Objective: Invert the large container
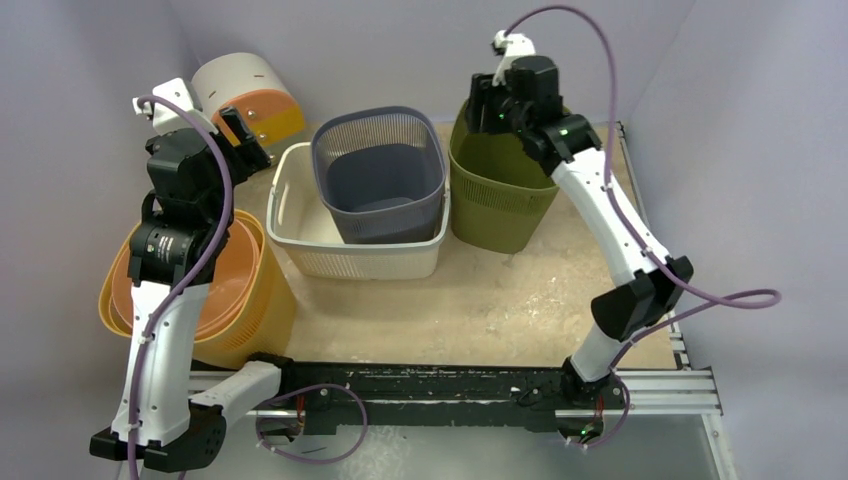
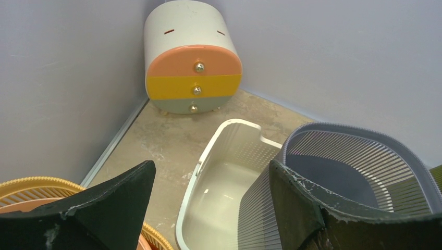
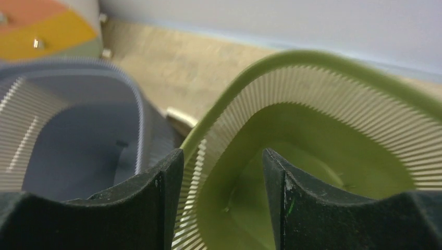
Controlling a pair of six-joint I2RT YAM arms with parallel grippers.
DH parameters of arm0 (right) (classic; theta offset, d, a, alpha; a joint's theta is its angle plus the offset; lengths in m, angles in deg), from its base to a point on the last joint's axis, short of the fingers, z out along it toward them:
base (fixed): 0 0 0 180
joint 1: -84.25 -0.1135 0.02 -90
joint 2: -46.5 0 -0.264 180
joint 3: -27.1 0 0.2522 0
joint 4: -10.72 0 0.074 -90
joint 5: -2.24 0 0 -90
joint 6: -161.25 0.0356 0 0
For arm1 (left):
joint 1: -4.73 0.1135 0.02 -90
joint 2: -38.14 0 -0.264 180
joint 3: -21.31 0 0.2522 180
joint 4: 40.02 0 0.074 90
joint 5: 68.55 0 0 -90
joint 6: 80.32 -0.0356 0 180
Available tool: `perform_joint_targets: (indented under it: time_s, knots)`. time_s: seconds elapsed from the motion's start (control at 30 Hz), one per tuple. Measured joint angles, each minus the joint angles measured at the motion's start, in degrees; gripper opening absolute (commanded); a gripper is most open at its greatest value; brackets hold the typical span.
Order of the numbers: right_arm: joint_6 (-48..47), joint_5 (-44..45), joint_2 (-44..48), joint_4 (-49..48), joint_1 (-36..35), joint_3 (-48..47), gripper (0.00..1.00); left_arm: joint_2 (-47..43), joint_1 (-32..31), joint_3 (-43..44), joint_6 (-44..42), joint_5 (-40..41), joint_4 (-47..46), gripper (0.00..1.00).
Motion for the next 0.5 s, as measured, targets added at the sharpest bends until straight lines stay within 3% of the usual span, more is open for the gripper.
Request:
perform_joint_targets:
  time_s: [0.5]
  knots:
    - [-2.10, -6.14, 1.01, 3.98, -3.91, 2.80, 0.55, 0.11, 0.00, -2.05, 0.57, -0.20, -0.94, 0.76]
